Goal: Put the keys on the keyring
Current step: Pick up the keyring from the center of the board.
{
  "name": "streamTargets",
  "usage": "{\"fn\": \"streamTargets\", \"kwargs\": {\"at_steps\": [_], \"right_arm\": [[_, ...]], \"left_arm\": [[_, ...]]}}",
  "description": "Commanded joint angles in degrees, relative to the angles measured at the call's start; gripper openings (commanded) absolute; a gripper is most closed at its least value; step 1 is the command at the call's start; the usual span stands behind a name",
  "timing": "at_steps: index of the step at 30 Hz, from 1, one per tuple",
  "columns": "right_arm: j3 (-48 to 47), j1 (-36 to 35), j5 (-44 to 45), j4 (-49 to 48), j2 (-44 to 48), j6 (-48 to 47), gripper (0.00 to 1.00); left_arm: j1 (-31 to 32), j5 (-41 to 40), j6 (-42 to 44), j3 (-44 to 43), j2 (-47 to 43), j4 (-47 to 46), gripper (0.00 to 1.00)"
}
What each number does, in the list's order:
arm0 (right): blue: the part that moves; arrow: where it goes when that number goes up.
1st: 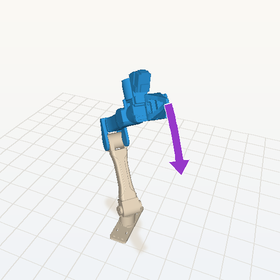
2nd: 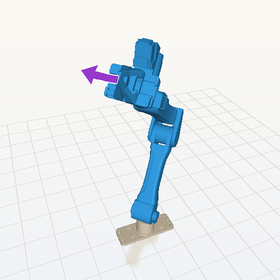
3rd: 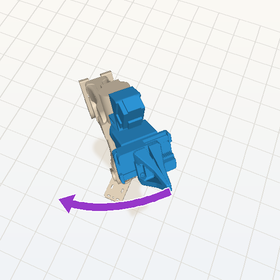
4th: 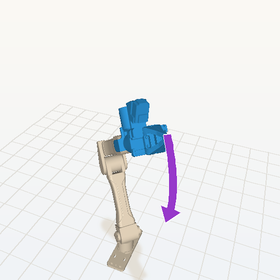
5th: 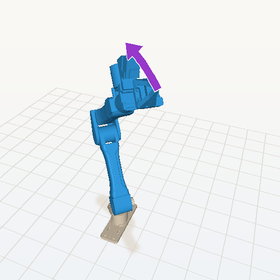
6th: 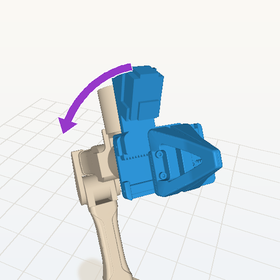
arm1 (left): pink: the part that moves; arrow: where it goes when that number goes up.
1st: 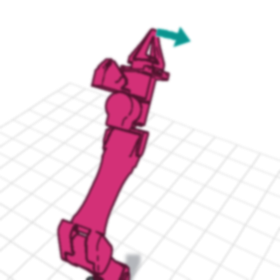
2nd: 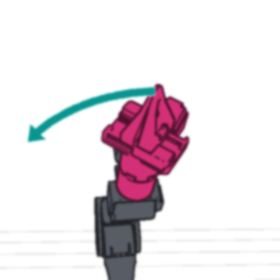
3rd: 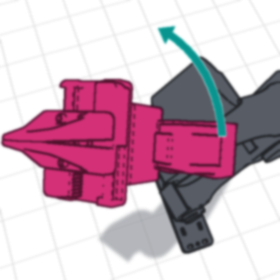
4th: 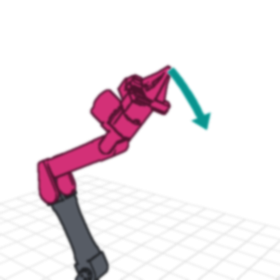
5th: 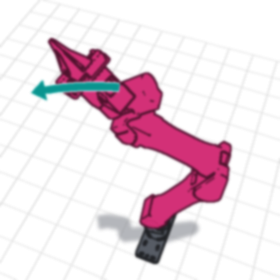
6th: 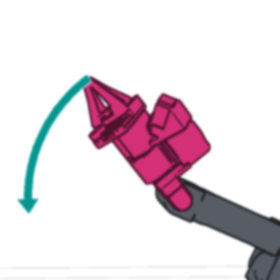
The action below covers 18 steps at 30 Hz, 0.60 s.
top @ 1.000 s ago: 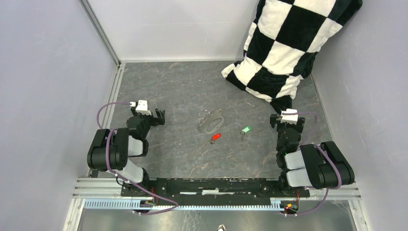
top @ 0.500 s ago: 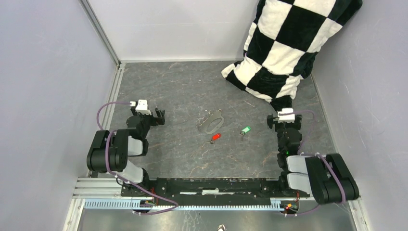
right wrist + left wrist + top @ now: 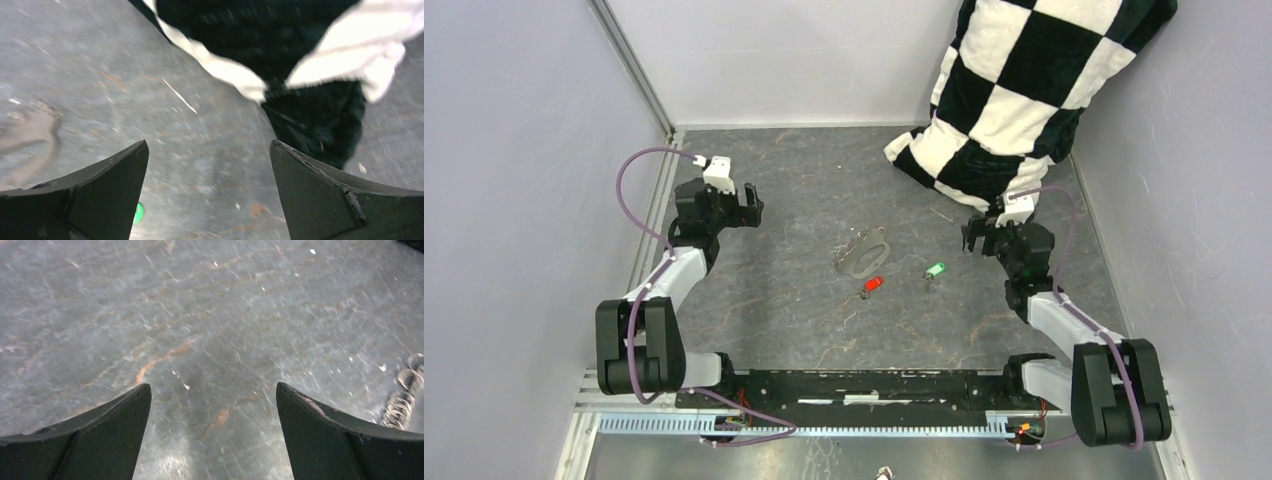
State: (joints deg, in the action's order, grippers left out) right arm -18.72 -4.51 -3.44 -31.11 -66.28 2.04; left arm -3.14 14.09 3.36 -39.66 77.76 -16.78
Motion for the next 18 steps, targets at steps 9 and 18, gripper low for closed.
{"fn": "streamTargets", "kwargs": {"at_steps": [9, 18], "right_arm": [[-5.19, -0.37, -20.02, -7.52, -0.80, 22.72, 0.98], [-21.93, -13.07, -15.27, 7.99, -17.40, 10.22, 0.90]], "left_arm": [[-0.12, 8.92, 1.30, -9.65, -5.27, 20.05, 1.00], [-0.12, 11.61, 0.26, -12.84, -3.56, 24.06, 1.00]]}}
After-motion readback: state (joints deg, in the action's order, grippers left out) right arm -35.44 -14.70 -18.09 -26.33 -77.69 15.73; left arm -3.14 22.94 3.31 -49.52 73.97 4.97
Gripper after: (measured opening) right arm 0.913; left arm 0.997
